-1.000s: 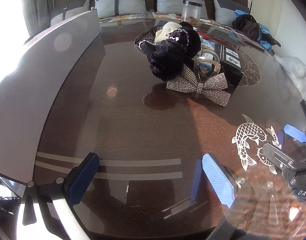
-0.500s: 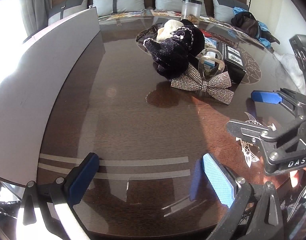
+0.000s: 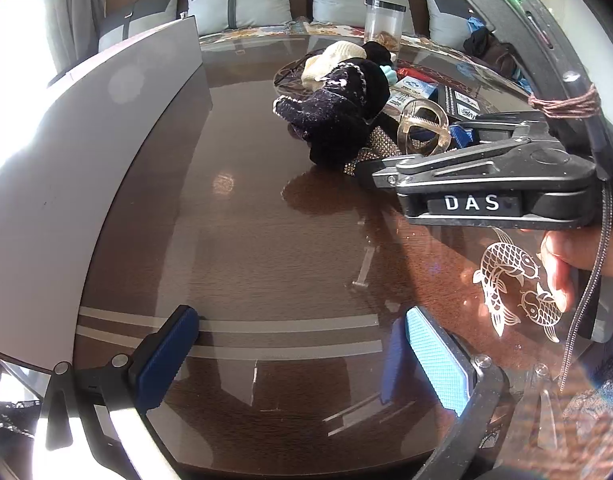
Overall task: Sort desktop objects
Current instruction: 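Grasp the clear rhinestone-bow claw clip with the right tool while the left tool grasps the black fuzzy item, then carry both held items into the white cardboard tray and open both tools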
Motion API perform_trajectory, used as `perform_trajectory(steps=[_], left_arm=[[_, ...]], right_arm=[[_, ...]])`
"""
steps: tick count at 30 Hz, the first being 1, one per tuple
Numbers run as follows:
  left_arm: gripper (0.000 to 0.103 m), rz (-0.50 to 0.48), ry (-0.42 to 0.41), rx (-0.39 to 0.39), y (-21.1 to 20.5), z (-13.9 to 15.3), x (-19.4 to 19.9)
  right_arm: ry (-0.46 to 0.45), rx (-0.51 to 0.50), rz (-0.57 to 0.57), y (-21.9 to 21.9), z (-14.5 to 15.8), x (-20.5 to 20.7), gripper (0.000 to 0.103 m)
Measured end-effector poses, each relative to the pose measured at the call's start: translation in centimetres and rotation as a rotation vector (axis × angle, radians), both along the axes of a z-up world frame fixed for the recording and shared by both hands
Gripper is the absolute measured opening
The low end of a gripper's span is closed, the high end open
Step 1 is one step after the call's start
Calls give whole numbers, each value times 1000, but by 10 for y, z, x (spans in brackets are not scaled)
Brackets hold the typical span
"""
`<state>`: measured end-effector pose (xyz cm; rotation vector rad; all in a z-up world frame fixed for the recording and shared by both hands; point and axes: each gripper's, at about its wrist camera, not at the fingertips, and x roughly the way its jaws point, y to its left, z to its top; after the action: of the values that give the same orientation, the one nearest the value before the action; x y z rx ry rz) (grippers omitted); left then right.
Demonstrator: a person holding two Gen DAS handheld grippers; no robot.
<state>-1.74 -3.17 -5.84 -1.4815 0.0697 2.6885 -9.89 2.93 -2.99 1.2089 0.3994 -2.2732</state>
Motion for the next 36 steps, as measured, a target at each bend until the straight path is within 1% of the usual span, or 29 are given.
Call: perform_trajectory(steps=[1, 2, 6, 9, 11, 13, 15, 17, 18, 20, 21, 22, 24, 25, 27, 29, 32, 34, 35, 36], left_arm=[[103, 7, 3, 0, 0, 0, 0], [103, 13, 5, 0, 0, 0, 0], [103, 23, 14, 1, 0, 0, -1], [103, 49, 22, 1, 0, -1, -1], [103, 70, 38, 2, 1, -1, -1], [103, 84, 49, 2, 2, -1, -2], [103, 94, 45, 2, 3, 0, -4], [103, 98, 37, 2, 3, 0, -6], [103, 99, 29, 1, 2, 1, -8], [103, 89, -15, 0, 2, 2, -16], [103, 85, -43, 5, 2, 3, -22], [103, 83, -41, 26, 2, 7, -29], [103, 93, 16, 62, -2, 21, -40], [103, 101, 42, 66, -3, 29, -48], [103, 103, 74, 77, -4, 40, -70], [103, 117, 75, 72, -5, 43, -96], [103, 157, 48, 47, -7, 35, -131], [103, 156, 19, 52, -10, 27, -142], [93, 154, 17, 59, -14, 25, -142], [71, 152, 19, 71, -20, 23, -139]], right_arm=[[-8, -14, -3, 4, 1, 3, 58], [-21, -38, -3, 9, 2, 6, 55], [-10, -35, -26, 38, 4, 34, 55], [25, -26, -106, 73, 3, 65, 55], [51, -27, -156, 96, 0, 77, 55], [55, -38, -192, 109, -2, 86, 57], [43, -34, -214, 113, -1, 82, 62], [38, -40, -227, 113, -2, 77, 71], [42, -47, -229, 111, -2, 77, 74], [53, -31, -222, 109, -3, 79, 85], [64, -16, -222, 108, -5, 76, 87], [65, -14, -225, 108, -6, 75, 92], [57, -37, -235, 111, -8, 76, 96], [63, -30, -234, 110, -10, 77, 101], [65, -32, -247, 110, -11, 77, 103], [70, -34, -247, 110, -12, 77, 103], [75, -34, -250, 110, -12, 78, 103], [76, -35, -250, 110, -13, 78, 103], [76, -35, -250, 110, -13, 78, 103], [76, -35, -250, 110, -13, 78, 103]])
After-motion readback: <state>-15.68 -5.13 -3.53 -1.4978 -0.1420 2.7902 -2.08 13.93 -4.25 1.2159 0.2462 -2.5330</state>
